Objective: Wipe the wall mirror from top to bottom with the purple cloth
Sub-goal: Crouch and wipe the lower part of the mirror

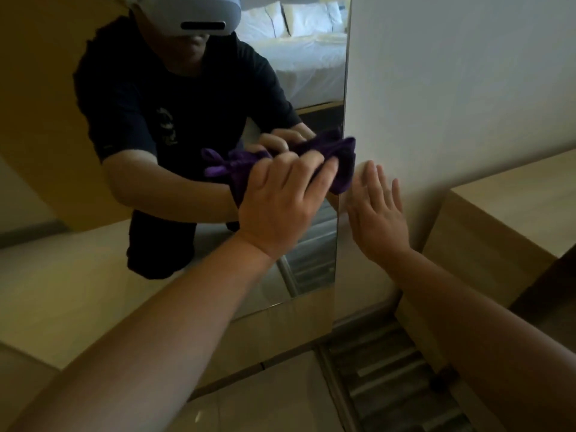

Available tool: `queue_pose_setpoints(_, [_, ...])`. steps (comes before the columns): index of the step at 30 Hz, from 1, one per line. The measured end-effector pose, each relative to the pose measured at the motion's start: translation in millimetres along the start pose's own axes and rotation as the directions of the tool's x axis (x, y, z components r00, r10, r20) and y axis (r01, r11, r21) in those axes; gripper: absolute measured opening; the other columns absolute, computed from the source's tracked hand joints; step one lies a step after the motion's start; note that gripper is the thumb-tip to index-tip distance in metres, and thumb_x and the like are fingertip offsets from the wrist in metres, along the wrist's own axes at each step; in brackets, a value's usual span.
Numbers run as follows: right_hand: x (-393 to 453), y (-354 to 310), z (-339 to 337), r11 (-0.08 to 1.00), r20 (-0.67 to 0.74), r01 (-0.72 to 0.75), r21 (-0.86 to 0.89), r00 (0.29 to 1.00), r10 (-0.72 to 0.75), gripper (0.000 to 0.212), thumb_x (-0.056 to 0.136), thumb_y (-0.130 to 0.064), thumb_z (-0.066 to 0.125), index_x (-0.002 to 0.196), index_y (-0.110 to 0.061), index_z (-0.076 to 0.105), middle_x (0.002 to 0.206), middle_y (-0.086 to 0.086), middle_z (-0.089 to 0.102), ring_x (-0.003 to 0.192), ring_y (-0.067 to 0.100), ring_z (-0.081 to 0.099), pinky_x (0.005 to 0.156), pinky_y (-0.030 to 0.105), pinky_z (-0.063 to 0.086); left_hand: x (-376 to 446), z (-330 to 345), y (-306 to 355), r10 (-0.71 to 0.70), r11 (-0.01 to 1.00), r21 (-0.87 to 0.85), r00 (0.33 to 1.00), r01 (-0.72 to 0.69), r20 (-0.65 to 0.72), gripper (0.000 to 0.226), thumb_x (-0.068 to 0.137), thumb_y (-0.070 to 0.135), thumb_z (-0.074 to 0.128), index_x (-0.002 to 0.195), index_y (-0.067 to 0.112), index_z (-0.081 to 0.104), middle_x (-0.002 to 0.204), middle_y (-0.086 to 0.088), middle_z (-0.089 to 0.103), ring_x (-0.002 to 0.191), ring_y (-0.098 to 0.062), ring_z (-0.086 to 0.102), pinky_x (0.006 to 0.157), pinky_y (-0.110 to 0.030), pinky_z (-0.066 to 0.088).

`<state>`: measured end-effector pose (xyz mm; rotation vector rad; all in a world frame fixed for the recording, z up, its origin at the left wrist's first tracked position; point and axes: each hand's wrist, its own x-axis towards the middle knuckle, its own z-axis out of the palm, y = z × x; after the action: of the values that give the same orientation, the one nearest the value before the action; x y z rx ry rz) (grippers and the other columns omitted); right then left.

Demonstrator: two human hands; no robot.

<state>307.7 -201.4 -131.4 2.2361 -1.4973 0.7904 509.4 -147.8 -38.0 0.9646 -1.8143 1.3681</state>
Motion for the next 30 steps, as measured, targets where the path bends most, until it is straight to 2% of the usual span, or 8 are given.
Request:
queue_pose_setpoints(6, [4, 20, 22, 0.995, -0.105, 0.088, -0.050, 0.990, -0.093, 0.069, 0.103, -0.049, 0.034, 0.155, -0.007, 0.021, 0.162, 0.021, 0.005, 0.151, 0.036, 0.001, 0.122, 0.052, 0.001, -88, 28, 61, 0.175, 0.984, -0.075, 0.965, -0.164, 0.195, 0.030, 0.103, 0.022, 0.053, 0.130, 0.021, 0.065, 0.118, 0.000, 0.066, 0.100, -0.021, 0.058, 0.084, -0.038, 0.039])
queue_pose_setpoints(10, [5, 21, 27, 0.994, -0.178, 0.106, -0.037, 0.978, -0.111, 0.059, 0.105, -0.032, 0.040, 0.154, -0.006, 0.020, 0.160, 0.022, 0.006, 0.150, 0.039, 0.005, 0.122, 0.056, 0.007, -129, 40, 87, 0.241, 0.965, -0.160, 0.940, -0.206, 0.243, 0.024, 0.100, 0.025, 0.057, 0.120, 0.022, 0.070, 0.111, 0.003, 0.065, 0.090, -0.016, 0.061, 0.079, -0.034, 0.039])
queue_pose_setpoints(13, [6, 19, 25, 0.994, -0.166, 0.107, -0.005, 0.980, -0.106, 0.058, 0.106, -0.030, 0.039, 0.155, -0.007, 0.019, 0.160, 0.019, 0.001, 0.150, 0.037, 0.002, 0.122, 0.055, 0.007, -150, 36, 92, 0.261, 0.951, -0.235, 0.933, -0.203, 0.249, 0.029, 0.101, 0.011, 0.047, 0.118, 0.018, 0.070, 0.113, -0.002, 0.059, 0.090, -0.019, 0.058, 0.080, -0.034, 0.039])
queue_pose_setpoints(17, [4, 21, 19, 0.995, -0.099, 0.099, -0.018, 0.990, -0.100, 0.060, 0.105, -0.027, 0.041, 0.156, -0.008, 0.013, 0.160, 0.017, -0.007, 0.151, 0.036, -0.003, 0.122, 0.053, 0.003, -209, 27, 98, 0.366, 0.913, -0.331, 0.840, -0.240, 0.401, 0.038, 0.090, 0.009, 0.044, 0.113, 0.017, 0.072, 0.115, -0.003, 0.056, 0.092, -0.022, 0.052, 0.082, -0.033, 0.036])
queue_pose_setpoints(21, [5, 15, 18, 0.998, -0.068, 0.057, -0.017, 0.996, -0.058, 0.059, 0.106, -0.028, 0.039, 0.156, -0.008, 0.014, 0.160, 0.019, -0.003, 0.150, 0.039, 0.002, 0.121, 0.056, 0.007, -220, 8, 97, 0.361, 0.908, -0.400, 0.718, -0.125, 0.595, 0.041, 0.084, 0.020, 0.041, 0.113, 0.018, 0.070, 0.102, 0.000, 0.061, 0.084, -0.021, 0.052, 0.078, -0.034, 0.034])
queue_pose_setpoints(26, [2, 9, -1, 0.998, 0.099, 0.042, -0.037, 0.994, -0.038, 0.066, 0.105, -0.027, 0.037, 0.156, -0.010, 0.000, 0.160, 0.017, -0.015, 0.149, 0.033, -0.016, 0.122, 0.051, -0.002, -187, -19, 71, 0.304, 0.873, -0.476, 0.642, 0.110, 0.704, 0.053, 0.068, 0.022, 0.081, 0.119, 0.023, 0.066, 0.109, 0.000, 0.061, 0.088, -0.023, 0.057, 0.073, -0.035, 0.044])
queue_pose_setpoints(28, [0, 6, -16, 0.999, 0.187, 0.023, -0.044, 0.982, -0.014, 0.065, 0.106, -0.028, 0.030, 0.156, -0.014, -0.009, 0.159, 0.013, -0.023, 0.148, 0.030, -0.022, 0.122, 0.049, -0.006, -177, -34, 57, 0.288, 0.841, -0.491, 0.579, 0.229, 0.763, 0.050, 0.074, 0.023, 0.084, 0.121, 0.025, 0.067, 0.110, 0.000, 0.062, 0.091, -0.025, 0.060, 0.074, -0.035, 0.046])
queue_pose_setpoints(30, [-2, 1, -30, 0.999, 0.253, 0.010, -0.049, 0.967, 0.003, 0.065, 0.106, -0.030, 0.028, 0.155, -0.016, -0.013, 0.159, 0.011, -0.026, 0.148, 0.029, -0.024, 0.122, 0.051, -0.004, -164, -47, 41, 0.255, 0.792, -0.483, 0.517, 0.374, 0.817, 0.040, 0.090, 0.023, 0.073, 0.129, 0.023, 0.065, 0.118, -0.002, 0.061, 0.100, -0.028, 0.058, 0.079, -0.038, 0.045])
